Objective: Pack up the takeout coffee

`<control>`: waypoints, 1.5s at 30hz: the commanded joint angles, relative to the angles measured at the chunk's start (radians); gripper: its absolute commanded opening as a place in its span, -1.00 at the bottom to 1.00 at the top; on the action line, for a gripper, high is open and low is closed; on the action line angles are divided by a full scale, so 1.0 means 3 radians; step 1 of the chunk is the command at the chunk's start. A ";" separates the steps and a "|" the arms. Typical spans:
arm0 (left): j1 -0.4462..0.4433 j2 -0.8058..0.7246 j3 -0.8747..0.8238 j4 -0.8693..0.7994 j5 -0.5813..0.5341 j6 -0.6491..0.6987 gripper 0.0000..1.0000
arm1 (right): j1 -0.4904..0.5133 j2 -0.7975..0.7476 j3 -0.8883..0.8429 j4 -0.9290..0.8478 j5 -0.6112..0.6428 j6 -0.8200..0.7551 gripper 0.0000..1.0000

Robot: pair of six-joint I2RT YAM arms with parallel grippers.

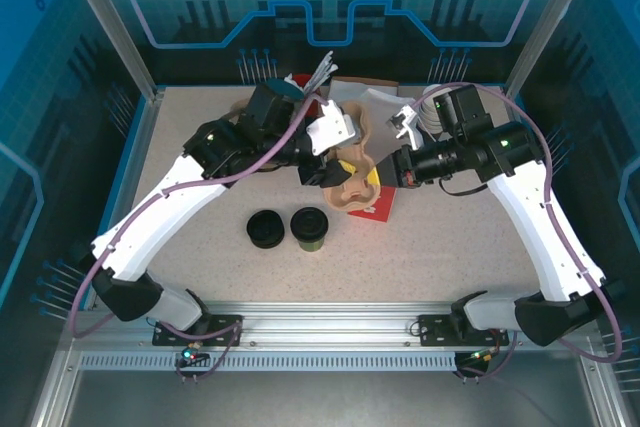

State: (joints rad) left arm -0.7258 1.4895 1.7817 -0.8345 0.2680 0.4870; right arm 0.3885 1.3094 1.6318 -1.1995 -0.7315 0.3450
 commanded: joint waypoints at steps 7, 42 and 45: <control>-0.0030 0.0082 0.0076 -0.0196 -0.0320 0.0365 0.11 | 0.0090 -0.0002 0.0018 -0.0107 0.0001 -0.0148 -1.00; -0.0012 0.0125 0.0060 -0.0113 -0.0310 0.0218 -0.33 | -0.0390 -0.0201 0.0155 -0.0221 0.0351 -0.0191 -0.13; 0.0042 0.0099 0.0064 -0.0102 -0.0292 0.0122 -0.33 | -0.0496 -0.0214 0.0215 -0.0168 0.0849 -0.0052 -0.02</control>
State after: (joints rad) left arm -0.7280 1.5311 1.7817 -0.8711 0.1860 0.5610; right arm 0.2649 1.2675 1.6577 -1.2415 -0.5991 0.2947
